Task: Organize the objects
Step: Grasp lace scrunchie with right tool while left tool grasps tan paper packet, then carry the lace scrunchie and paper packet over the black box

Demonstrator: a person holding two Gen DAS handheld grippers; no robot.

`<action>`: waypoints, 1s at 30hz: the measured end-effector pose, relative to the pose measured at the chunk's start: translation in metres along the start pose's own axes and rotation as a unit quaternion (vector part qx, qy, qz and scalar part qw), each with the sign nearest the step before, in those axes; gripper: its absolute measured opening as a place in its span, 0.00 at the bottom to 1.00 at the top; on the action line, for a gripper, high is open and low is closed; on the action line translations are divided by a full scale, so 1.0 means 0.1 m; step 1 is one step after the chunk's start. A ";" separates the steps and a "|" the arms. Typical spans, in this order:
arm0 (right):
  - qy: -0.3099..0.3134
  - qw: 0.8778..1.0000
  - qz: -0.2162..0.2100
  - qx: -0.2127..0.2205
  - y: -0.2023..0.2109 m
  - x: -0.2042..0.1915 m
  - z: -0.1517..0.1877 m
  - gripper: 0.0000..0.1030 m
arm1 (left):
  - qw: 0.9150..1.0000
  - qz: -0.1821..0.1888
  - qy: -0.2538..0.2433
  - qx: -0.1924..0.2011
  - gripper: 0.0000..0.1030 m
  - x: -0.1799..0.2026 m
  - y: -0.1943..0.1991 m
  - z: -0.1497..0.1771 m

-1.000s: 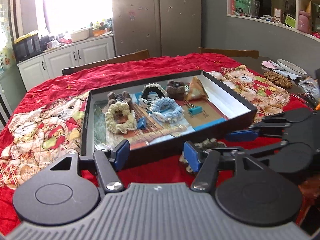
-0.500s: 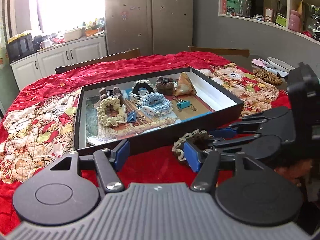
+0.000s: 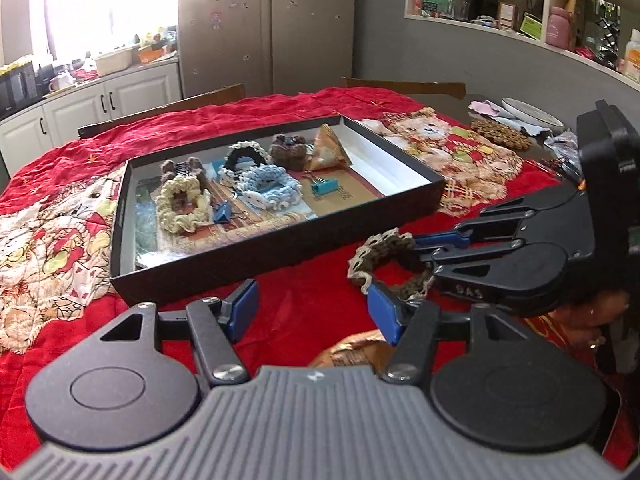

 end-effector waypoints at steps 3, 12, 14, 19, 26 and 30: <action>-0.002 1.000 0.002 -0.001 0.09 0.05 0.05 0.11 | 1.000 0.006 -0.007 -0.002 0.71 0.05 0.01 0.02; 0.001 1.000 0.007 -0.003 0.33 0.09 0.22 0.11 | 0.999 0.019 -0.014 -0.024 0.71 0.13 -0.04 0.15; 0.001 1.000 0.006 -0.003 0.38 0.10 0.26 0.11 | 0.999 0.022 -0.012 -0.032 0.71 0.13 -0.07 0.19; -0.008 1.000 0.004 -0.002 0.45 0.13 0.33 0.11 | 0.999 0.030 -0.008 -0.042 0.71 0.13 -0.13 0.25; -0.009 1.000 -0.003 0.000 0.49 0.10 0.37 0.11 | 0.998 0.037 0.001 -0.056 0.67 0.14 -0.17 0.34; -0.005 1.000 -0.004 0.003 0.51 0.08 0.37 0.11 | 0.998 0.039 0.007 -0.055 0.65 0.13 -0.14 0.36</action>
Point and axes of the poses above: each gripper's, at about its wrist camera, not at the fingertips, and y roughly against the way its jaws point, x to its right, z to its underside, the point moved 7 cm from there along -y, roughly the way its jaws point, and after that the axes turned 1 degree about y, right-handed, at the moved point
